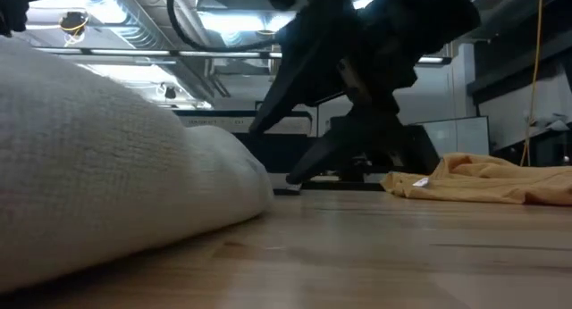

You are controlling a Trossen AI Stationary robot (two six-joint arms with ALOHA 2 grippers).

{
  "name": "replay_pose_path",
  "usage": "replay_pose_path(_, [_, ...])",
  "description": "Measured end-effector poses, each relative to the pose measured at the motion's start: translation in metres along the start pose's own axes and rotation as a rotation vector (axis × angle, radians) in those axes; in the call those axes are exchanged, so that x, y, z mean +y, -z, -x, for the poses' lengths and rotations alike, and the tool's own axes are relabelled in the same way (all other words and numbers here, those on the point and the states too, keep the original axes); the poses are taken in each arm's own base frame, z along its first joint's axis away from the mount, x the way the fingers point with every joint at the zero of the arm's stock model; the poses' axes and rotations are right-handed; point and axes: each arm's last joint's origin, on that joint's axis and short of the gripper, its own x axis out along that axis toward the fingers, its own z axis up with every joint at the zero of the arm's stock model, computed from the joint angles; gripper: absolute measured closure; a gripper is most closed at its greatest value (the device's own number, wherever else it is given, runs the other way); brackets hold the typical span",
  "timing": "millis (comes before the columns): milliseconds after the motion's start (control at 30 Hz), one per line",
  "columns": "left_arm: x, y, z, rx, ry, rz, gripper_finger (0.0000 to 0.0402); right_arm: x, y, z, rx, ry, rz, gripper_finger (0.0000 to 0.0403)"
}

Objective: Fold towel
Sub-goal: Stack the folded white patterned towel on top of the folded gray patterned towel

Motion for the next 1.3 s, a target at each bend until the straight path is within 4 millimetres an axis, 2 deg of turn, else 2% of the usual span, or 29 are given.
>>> replay_pose_path(533, [0.0, 0.0, 0.0, 0.002, 0.0, -0.23, 0.0329, 0.004, 0.001, 0.0, -0.018, -0.026, 0.003, 0.0221])
replay_pose_path(833, [0.001, 0.0, 0.0, 0.008, -0.005, -0.228, 0.0329, 0.005, 0.003, 0.001, 0.031, -0.039, 0.072, 0.0221])
replay_pose_path(933, [0.002, 0.002, 0.0, 0.06, -0.004, -0.209, 0.0329, 0.005, 0.004, 0.001, 0.068, -0.049, 0.062, 0.0221])
replay_pose_path(1067, [0.008, 0.005, 0.0, 0.133, -0.053, -0.161, 0.0329, 0.005, 0.005, 0.001, 0.096, -0.053, 0.002, 0.0221])
replay_pose_path(1300, [0.025, 0.01, -0.008, 0.167, -0.103, -0.059, 0.0329, 0.006, 0.005, 0.001, 0.096, -0.054, -0.003, 0.0221])
